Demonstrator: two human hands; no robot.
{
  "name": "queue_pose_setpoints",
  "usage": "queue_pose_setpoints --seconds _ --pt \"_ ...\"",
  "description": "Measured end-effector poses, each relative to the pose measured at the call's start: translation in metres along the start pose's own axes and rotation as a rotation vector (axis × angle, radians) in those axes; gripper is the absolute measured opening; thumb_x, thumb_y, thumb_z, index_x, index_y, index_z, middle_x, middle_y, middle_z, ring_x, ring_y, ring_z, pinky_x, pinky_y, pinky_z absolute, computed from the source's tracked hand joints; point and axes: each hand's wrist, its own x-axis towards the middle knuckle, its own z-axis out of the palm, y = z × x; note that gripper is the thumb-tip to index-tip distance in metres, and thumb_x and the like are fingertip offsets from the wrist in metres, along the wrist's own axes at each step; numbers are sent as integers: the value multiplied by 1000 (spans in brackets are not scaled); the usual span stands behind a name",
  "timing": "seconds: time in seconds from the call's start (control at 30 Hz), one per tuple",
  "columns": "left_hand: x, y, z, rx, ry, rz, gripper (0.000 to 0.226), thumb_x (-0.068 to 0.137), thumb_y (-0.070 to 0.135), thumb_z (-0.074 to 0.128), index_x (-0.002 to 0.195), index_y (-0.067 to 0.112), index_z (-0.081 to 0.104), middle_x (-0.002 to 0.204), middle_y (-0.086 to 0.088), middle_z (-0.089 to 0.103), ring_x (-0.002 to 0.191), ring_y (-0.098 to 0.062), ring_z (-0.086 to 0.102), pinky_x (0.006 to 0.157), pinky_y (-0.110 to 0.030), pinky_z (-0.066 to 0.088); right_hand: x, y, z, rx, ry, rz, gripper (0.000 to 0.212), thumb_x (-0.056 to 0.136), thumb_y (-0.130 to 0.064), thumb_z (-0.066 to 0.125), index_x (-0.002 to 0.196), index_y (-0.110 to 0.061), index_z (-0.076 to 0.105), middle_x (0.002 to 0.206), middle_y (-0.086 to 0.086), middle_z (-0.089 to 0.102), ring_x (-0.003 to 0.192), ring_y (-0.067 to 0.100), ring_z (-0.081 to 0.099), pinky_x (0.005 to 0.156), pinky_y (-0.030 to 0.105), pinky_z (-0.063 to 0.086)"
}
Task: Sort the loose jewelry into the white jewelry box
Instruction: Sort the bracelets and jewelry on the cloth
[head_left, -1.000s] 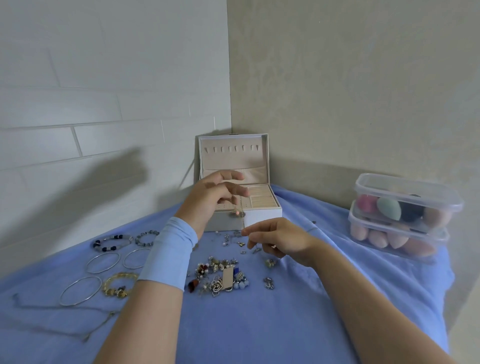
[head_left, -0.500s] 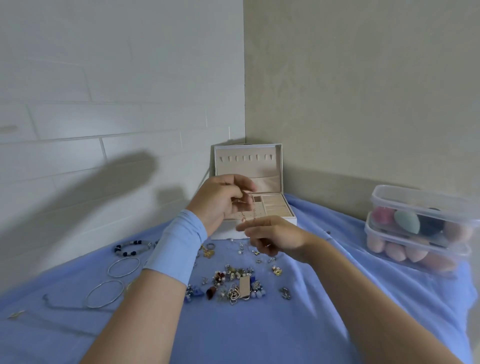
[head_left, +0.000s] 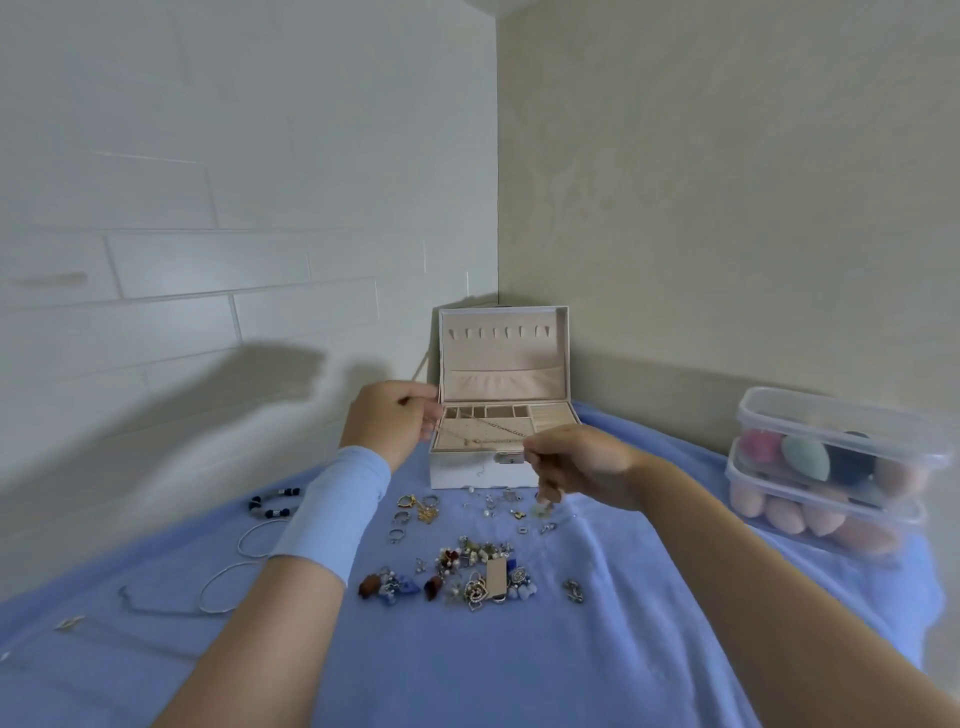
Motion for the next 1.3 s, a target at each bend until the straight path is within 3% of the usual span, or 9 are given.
queue_pose_setpoints --seconds 0.17,0.3,0.47,0.57,0.73,0.9,1.13,1.23,1.3 --pt "-14 -16 3 561 -279 60 21 87 16 64 71 17 77 56 7 66 54 -13 61 60 -21 48 -13 7 -27 -339 92 207 20 98 -11 54 93 -5 72 61 2 49 49 17 40 54 29 39" --pt "-19 -14 23 668 -458 -11 24 87 23 69 64 19 73 53 6 65 48 -12 58 53 -21 47 -26 15 -54 -658 167 308 13 86 -27 69 78 -19 75 70 3 55 53 19 42 52 26 34" --pt "-21 -6 62 812 -649 -57 19 92 31 67 85 15 74 74 1 63 65 -15 54 66 -25 46 -40 15 -85 -872 181 371 21 88 -14 63 85 -30 76 80 -9 70 70 14 55 71 26 48" --pt "-22 -5 87 873 -730 -51 20 92 31 65 77 17 67 82 -5 64 72 -21 54 72 -28 47 -43 20 -97 -1037 183 397 32 88 -5 60 101 -29 77 97 -10 69 96 15 61 89 27 48" --pt "-29 -5 120 923 -817 -21 12 85 29 70 80 19 75 85 -4 70 74 -20 57 75 -29 51 -46 39 -111 -1189 211 371 32 91 -2 56 106 -21 78 110 0 75 102 20 68 88 28 51" --pt "-30 -12 128 962 -824 -34 14 76 37 76 83 26 76 99 -1 74 82 -21 64 77 -29 53 -47 46 -102 -1245 215 343 29 91 -6 53 105 -12 77 106 10 74 97 27 68 84 33 52" --pt "-5 -6 102 832 -674 7 15 90 31 64 97 26 76 101 5 73 91 -16 66 79 -26 48 -20 30 -80 -1181 277 201 36 91 -7 52 103 -33 75 100 -11 65 91 13 61 79 28 53" --pt "7 -18 93 781 -580 17 16 92 23 63 99 26 76 105 7 72 99 -15 65 82 -26 48 4 24 -57 -1098 302 106 29 94 -11 54 98 -30 75 93 -17 62 76 2 55 64 20 46" --pt "11 -29 89 763 -537 27 17 92 20 62 93 29 76 106 8 72 100 -15 65 89 -30 51 20 24 -41 -1068 292 58 23 93 -15 58 98 -29 77 98 -15 68 83 5 60 70 21 50"
